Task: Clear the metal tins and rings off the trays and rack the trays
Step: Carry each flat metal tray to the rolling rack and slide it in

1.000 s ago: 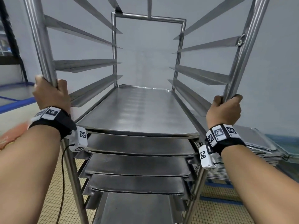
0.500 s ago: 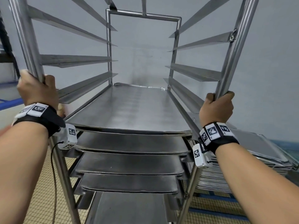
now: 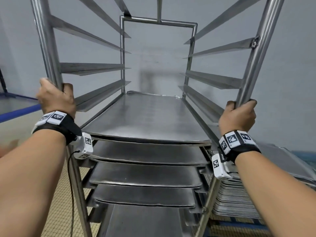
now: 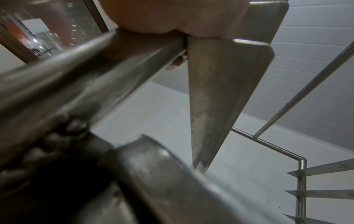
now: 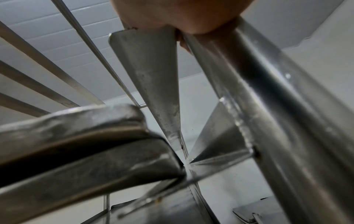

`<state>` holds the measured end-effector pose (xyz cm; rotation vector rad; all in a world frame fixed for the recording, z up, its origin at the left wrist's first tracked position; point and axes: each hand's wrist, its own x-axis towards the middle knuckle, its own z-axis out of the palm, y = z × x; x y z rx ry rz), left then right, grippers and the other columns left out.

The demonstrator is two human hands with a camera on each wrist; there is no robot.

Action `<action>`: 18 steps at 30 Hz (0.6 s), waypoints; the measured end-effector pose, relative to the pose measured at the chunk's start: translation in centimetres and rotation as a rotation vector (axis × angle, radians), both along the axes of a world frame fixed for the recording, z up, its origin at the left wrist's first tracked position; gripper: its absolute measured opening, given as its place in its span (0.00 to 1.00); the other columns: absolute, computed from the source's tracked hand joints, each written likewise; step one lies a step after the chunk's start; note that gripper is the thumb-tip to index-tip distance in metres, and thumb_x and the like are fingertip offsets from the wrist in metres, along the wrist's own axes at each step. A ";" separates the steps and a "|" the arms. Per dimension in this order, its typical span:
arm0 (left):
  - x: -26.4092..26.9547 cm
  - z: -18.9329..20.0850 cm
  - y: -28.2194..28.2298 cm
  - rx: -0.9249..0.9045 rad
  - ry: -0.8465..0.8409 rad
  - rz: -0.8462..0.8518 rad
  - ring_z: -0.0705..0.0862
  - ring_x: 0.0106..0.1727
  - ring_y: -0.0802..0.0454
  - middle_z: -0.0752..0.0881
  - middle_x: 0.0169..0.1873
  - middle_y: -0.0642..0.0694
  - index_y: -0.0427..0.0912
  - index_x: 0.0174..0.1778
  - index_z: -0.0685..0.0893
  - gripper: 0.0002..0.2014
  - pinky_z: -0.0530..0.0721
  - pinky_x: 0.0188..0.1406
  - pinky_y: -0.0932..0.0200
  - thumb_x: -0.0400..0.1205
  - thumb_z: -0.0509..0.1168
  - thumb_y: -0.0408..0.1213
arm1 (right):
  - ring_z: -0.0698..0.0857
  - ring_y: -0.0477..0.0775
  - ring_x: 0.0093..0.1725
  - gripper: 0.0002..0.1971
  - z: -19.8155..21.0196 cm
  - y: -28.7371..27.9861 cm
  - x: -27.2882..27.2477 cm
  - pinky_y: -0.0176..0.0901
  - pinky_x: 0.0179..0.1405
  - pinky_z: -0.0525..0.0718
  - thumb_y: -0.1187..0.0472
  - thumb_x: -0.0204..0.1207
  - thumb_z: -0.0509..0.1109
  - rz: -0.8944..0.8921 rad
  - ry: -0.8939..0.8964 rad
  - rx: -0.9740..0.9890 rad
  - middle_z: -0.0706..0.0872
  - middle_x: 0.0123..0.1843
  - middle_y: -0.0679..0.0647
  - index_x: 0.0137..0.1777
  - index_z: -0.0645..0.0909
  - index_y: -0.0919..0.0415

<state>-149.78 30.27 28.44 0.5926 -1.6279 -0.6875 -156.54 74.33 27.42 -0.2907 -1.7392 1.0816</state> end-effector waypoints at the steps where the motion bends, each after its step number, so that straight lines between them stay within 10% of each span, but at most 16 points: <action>1: -1.2 0.0 -0.3 0.003 -0.002 -0.012 0.79 0.53 0.27 0.80 0.53 0.23 0.27 0.59 0.74 0.22 0.74 0.49 0.37 0.82 0.56 0.45 | 0.85 0.72 0.50 0.14 0.0 -0.3 -0.9 0.55 0.47 0.80 0.59 0.80 0.64 -0.006 0.005 0.003 0.86 0.54 0.67 0.59 0.72 0.69; 18: -21.0 0.0 -3.0 0.049 -0.008 -0.220 0.77 0.42 0.35 0.79 0.45 0.32 0.36 0.52 0.73 0.19 0.73 0.39 0.44 0.80 0.57 0.50 | 0.82 0.66 0.42 0.14 0.0 -1.2 -15.1 0.49 0.38 0.74 0.59 0.80 0.62 -0.145 0.012 -0.005 0.83 0.46 0.64 0.58 0.72 0.70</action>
